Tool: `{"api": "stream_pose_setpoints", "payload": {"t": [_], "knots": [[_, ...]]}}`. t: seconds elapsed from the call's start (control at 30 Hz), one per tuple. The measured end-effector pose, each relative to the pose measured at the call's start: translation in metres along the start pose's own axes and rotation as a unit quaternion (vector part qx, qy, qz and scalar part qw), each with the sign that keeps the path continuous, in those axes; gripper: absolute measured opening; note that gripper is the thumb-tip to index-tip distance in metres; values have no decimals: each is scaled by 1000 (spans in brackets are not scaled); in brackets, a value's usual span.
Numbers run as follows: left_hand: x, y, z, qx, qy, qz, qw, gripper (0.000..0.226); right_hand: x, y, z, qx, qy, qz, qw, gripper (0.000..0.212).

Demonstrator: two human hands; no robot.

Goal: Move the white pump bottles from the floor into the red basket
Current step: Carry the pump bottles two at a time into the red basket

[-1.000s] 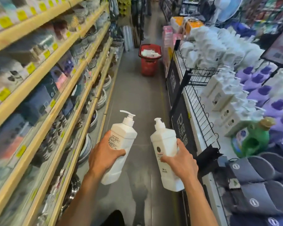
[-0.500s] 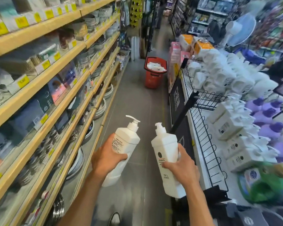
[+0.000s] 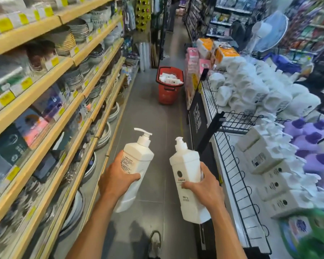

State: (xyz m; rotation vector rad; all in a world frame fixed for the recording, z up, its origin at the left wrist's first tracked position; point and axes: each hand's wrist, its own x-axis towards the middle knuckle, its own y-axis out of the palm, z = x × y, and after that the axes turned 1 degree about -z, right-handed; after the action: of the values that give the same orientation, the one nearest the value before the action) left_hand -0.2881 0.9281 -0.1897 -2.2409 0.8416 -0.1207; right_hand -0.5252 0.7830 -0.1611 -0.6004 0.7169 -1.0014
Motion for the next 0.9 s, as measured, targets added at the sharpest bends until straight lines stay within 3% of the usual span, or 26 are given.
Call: {"api": "stream_pose_setpoints", "payload": {"t": [0.23,0.37,0.7,0.9], "knots": [[62,9,-47,-10,-6,-28,1000,77,83,-25,13,36,-15,-4,999,57],[90,19,-60,-9,-14,-34,999,78,122,-30,29,-5,-34,3,999,60],[180,28,-72,-37,-34,-22,999,70,211,-15,64,-28,-31,33,999,69],[268,31,-83,-63,-23,8,998,77,271,-5,100,-47,-23,15,999,66]]}}
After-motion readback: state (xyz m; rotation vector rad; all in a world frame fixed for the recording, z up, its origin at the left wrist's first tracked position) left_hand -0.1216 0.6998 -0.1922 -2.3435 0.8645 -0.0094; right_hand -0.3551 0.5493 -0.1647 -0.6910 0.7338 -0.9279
